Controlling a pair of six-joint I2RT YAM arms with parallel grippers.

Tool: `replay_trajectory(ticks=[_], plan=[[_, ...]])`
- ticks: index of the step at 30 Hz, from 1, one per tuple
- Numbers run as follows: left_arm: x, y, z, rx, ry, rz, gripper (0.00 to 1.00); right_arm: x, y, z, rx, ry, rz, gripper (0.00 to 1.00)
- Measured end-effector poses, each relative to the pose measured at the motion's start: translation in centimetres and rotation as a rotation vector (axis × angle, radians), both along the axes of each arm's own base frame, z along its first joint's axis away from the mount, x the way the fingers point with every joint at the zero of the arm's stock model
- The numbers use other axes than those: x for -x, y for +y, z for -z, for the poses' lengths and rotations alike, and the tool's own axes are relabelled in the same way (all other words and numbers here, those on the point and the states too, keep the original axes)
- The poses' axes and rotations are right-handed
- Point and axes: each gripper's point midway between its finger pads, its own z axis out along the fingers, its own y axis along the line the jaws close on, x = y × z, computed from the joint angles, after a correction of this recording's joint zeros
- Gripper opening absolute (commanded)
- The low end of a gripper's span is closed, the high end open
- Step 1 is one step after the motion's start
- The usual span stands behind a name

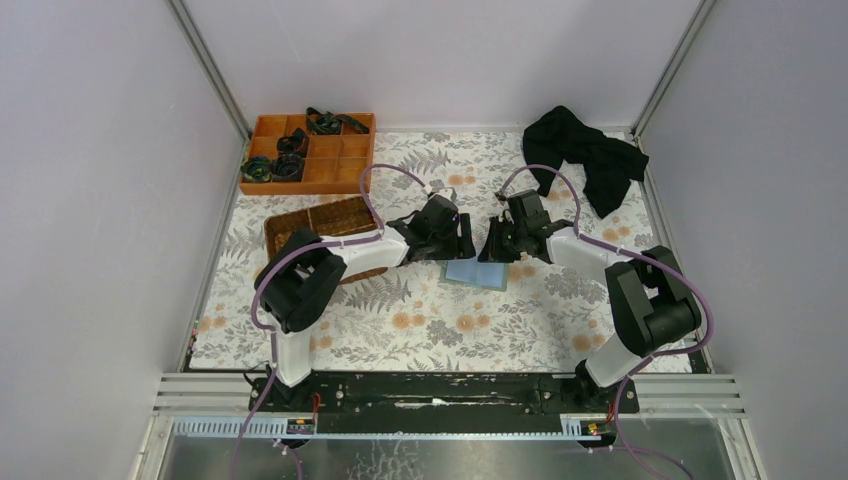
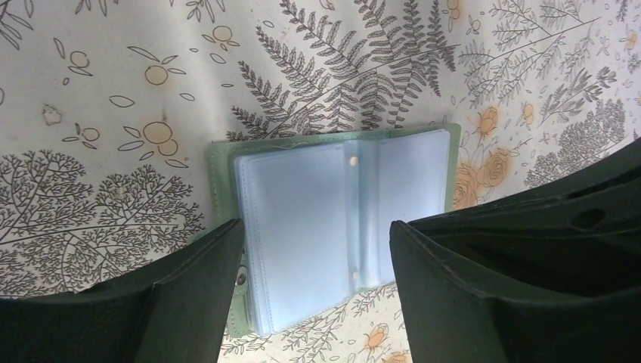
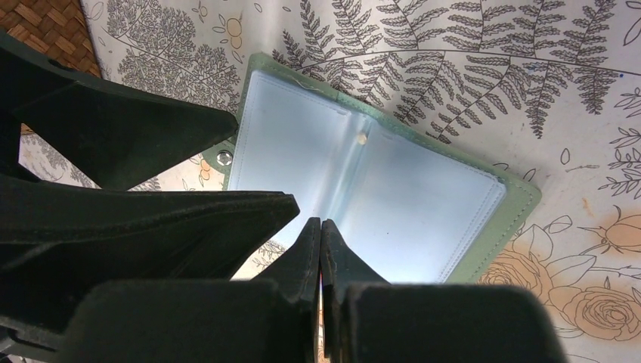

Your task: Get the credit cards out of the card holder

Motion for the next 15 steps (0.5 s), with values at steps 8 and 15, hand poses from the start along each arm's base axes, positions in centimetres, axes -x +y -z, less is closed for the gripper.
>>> replay_trajectory(ticks=[8,15], plan=[[0.0,0.13,0.05,-0.008,0.0,0.0,0.77,0.01,0.08,-0.05,-0.004,0.0,-0.003,0.0],[0.02,-0.51,-0.35,0.013,0.004,0.018,0.77,0.0,-0.06,0.6,0.002,0.015,0.001,0.0]])
